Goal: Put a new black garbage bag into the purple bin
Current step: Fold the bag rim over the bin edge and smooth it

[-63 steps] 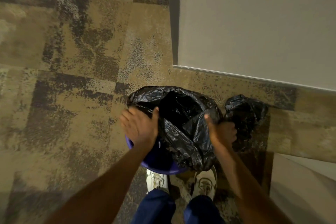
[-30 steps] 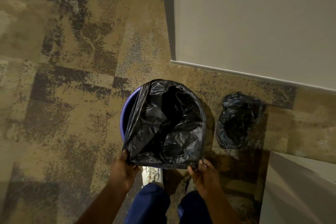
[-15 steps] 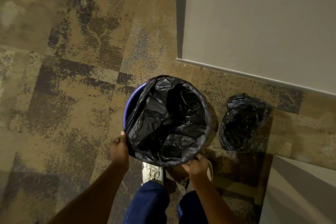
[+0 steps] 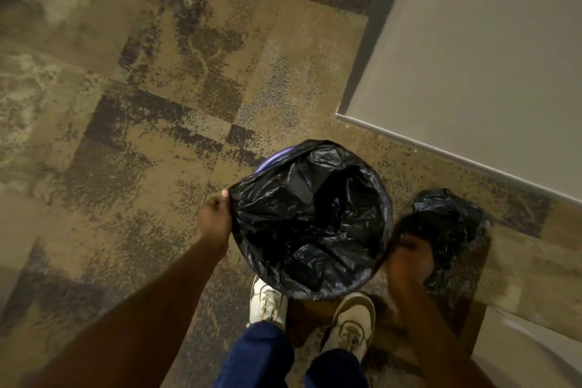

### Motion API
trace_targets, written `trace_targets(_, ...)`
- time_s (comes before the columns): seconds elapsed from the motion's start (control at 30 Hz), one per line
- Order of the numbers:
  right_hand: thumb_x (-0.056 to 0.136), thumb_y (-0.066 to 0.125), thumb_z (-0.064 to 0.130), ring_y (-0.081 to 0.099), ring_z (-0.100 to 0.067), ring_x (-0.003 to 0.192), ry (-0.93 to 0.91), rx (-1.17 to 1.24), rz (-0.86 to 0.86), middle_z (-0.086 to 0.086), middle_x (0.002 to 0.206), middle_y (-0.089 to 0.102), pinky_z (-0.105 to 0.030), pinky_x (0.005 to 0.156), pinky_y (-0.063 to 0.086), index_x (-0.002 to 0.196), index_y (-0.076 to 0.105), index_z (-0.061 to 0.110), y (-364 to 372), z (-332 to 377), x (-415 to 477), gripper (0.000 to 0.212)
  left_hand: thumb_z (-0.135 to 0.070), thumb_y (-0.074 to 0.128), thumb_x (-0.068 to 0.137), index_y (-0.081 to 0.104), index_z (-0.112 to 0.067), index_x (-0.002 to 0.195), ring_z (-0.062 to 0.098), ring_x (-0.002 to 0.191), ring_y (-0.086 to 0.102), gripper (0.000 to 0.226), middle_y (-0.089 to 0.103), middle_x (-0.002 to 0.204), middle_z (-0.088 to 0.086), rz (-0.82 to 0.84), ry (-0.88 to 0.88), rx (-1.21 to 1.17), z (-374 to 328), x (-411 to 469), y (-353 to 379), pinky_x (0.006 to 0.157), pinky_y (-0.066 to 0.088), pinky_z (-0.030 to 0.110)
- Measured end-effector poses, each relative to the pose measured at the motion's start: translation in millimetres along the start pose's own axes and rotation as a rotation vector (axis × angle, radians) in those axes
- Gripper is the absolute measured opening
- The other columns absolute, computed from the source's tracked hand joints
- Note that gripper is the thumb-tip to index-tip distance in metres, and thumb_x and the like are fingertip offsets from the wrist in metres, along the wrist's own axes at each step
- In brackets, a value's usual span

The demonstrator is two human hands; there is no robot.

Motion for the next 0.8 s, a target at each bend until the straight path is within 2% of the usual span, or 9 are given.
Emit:
trace_targets(0.07,0.090,0.042,0.004,0.064,-0.037,0.090,-0.352,-0.106,-0.207,-0.019,0.093,0.066,-0.035,0.073,0.046,0.095,0.064,0.000,-20.0,82.6,-16.2,0.023,-0.042,0.043,0.097,0.066,-0.006,0.101,0.029,0.090,0.063,0.043,0.069,0.097,0.015,-0.032,0.097,0.019,-18.5,2.7,-1.3,0.077,0.050,0.037)
trace_targets(0.17,0.084,0.057,0.000,0.062,-0.031,0.094,-0.893,-0.153,0.062,-0.017,0.103,0.066,-0.038,0.082,0.051,0.106,0.066,0.005,39.1,185.6,-65.9,0.024,-0.036,0.044,0.097,0.067,-0.007,0.092,0.022,0.080,0.061,0.038,0.069,0.087,0.010,-0.006,0.173,0.000,-34.6,4.3,7.1,0.068,0.047,0.032)
trace_targets(0.23,0.081,0.070,0.015,0.053,-0.032,0.111,-1.192,-0.407,0.216,-0.014,0.117,0.062,-0.043,0.095,0.041,0.116,0.064,0.012,89.3,228.9,-97.6,0.036,-0.033,0.046,0.097,0.065,-0.008,0.081,0.021,0.073,0.058,0.035,0.066,0.078,0.010,-0.004,0.163,0.001,-36.7,7.6,10.7,0.063,0.044,0.032)
trace_targets(0.3,0.075,0.075,0.030,0.045,-0.032,0.120,-1.388,-0.674,0.366,-0.010,0.126,0.060,-0.043,0.096,0.033,0.120,0.063,0.017,136.2,249.4,-116.6,0.048,-0.033,0.047,0.097,0.058,-0.011,0.070,0.019,0.066,0.051,0.036,0.058,0.069,0.007,-0.017,0.123,-0.012,-35.1,11.6,10.9,0.058,0.038,0.031)
trace_targets(0.4,0.075,0.074,0.033,0.041,-0.027,0.119,-1.474,-0.889,0.450,-0.003,0.114,0.067,-0.041,0.091,0.027,0.108,0.070,0.018,176.0,265.4,-116.3,0.036,-0.034,0.045,0.098,0.058,-0.005,0.074,0.021,0.071,0.052,0.039,0.059,0.074,0.014,-0.005,0.071,-0.044,-30.6,20.3,12.9,0.065,0.040,0.033)
trace_targets(0.47,0.076,0.074,0.027,0.045,-0.026,0.113,-1.476,-0.886,0.450,-0.003,0.099,0.070,-0.041,0.089,0.029,0.095,0.072,0.016,184.1,276.6,-110.9,0.022,-0.034,0.045,0.098,0.055,-0.006,0.070,0.023,0.070,0.053,0.041,0.059,0.071,0.014,0.001,0.065,-0.037,-30.3,25.3,14.6,0.066,0.042,0.035)
trace_targets(0.53,0.078,0.073,0.017,0.055,-0.027,0.104,-1.400,-0.814,0.506,-0.007,0.091,0.071,-0.041,0.092,0.036,0.090,0.072,0.015,189.0,285.9,-105.9,0.013,-0.033,0.046,0.097,0.044,-0.013,0.058,0.021,0.059,0.045,0.044,0.047,0.058,0.005,-0.016,0.075,-0.001,-31.9,29.1,15.2,0.058,0.036,0.032)
trace_targets(0.63,0.078,0.065,0.002,0.065,-0.031,0.090,-1.298,-0.783,0.511,-0.012,0.090,0.073,-0.044,0.088,0.049,0.088,0.071,0.012,197.2,299.7,-97.4,0.016,-0.032,0.049,0.097,0.038,-0.017,0.055,0.015,0.051,0.038,0.046,0.038,0.053,-0.001,-0.006,0.076,0.079,-33.4,32.5,22.2,0.046,0.026,0.028)
trace_targets(0.8,0.079,0.056,-0.004,0.063,-0.031,0.083,-1.356,-0.994,0.327,-0.012,0.085,0.067,-0.039,0.074,0.054,0.088,0.065,0.013,215.0,308.7,-96.2,0.021,-0.032,0.058,0.092,0.035,-0.016,0.055,0.017,0.050,0.037,0.047,0.037,0.052,0.002,0.110,-0.050,0.124,-13.6,35.4,42.0,0.047,0.028,0.028)
Point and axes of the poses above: each hand's wrist, its own x-axis towards the middle knuckle, its own y-axis out of the palm, z = x × y, the point moved 10 cm from there along x, towards the middle knuckle
